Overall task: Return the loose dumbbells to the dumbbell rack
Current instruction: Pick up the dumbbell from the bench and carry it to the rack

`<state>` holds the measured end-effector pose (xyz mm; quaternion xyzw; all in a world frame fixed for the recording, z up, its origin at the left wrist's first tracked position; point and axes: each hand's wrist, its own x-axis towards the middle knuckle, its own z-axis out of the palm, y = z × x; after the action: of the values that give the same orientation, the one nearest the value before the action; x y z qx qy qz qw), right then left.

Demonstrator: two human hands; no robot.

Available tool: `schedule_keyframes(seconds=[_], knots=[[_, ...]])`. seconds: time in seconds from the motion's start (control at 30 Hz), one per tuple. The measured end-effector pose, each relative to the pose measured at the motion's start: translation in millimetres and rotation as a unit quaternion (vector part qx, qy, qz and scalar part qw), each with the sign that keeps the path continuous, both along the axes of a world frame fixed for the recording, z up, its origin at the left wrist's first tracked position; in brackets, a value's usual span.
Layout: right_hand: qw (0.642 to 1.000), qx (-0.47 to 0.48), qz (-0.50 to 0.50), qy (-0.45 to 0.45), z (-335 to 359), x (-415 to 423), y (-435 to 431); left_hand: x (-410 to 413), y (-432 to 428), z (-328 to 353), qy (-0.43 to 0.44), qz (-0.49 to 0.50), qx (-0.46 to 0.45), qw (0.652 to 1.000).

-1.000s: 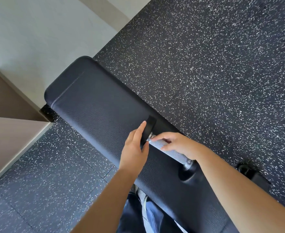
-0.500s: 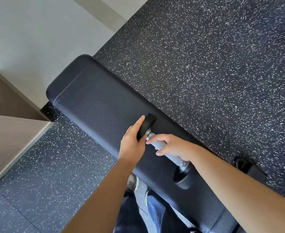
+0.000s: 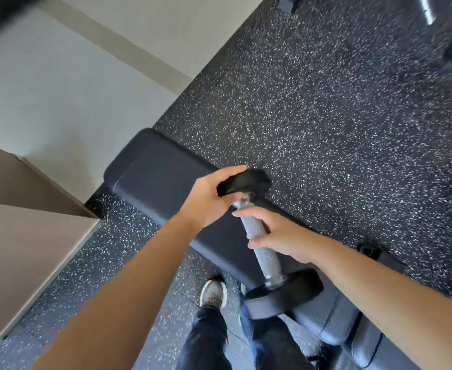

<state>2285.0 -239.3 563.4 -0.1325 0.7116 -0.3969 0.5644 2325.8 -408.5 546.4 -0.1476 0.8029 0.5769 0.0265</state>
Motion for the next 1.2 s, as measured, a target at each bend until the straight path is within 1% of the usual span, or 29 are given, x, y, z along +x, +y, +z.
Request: schedule_keyframes(seconds=[0.13,0.2,0.3,0.43,0.57,0.67,0.73,0.8,0.87,0.97,1.07,1.2], knots=[[0.997,-0.068,-0.022,0.034,67,2,2,-14,-4,79,0.063,-0.045,-0.011,0.997],[0.992,-0.103,-0.045,0.056,100,5,5,-16,-2,118,0.101,-0.051,-0.001,0.994],[0.981,-0.165,-0.07,0.069,152,14,11,-7,5,171,0.174,-0.023,0.025,0.984],[0.963,-0.246,-0.082,0.08,218,27,19,4,16,240,0.272,-0.001,0.048,0.961],[0.931,-0.333,-0.14,0.047,263,37,27,-4,26,297,0.316,0.004,0.049,0.948],[0.904,-0.39,-0.177,0.001,288,45,33,-10,31,328,0.35,0.022,0.075,0.934],[0.887,-0.423,-0.186,-0.011,304,48,37,-13,34,345,0.371,0.035,0.104,0.922],[0.877,-0.439,-0.193,0.009,319,51,40,-17,38,362,0.386,0.028,0.127,0.913],[0.87,-0.448,-0.204,0.035,330,54,42,-20,45,377,0.394,0.003,0.123,0.911],[0.857,-0.454,-0.24,0.05,339,65,48,-22,56,391,0.398,-0.043,0.115,0.909],[0.856,-0.432,-0.273,0.071,346,77,56,-20,67,394,0.396,-0.088,0.099,0.909],[0.857,-0.395,-0.314,0.104,354,92,71,-15,84,399,0.392,-0.125,0.101,0.906]])
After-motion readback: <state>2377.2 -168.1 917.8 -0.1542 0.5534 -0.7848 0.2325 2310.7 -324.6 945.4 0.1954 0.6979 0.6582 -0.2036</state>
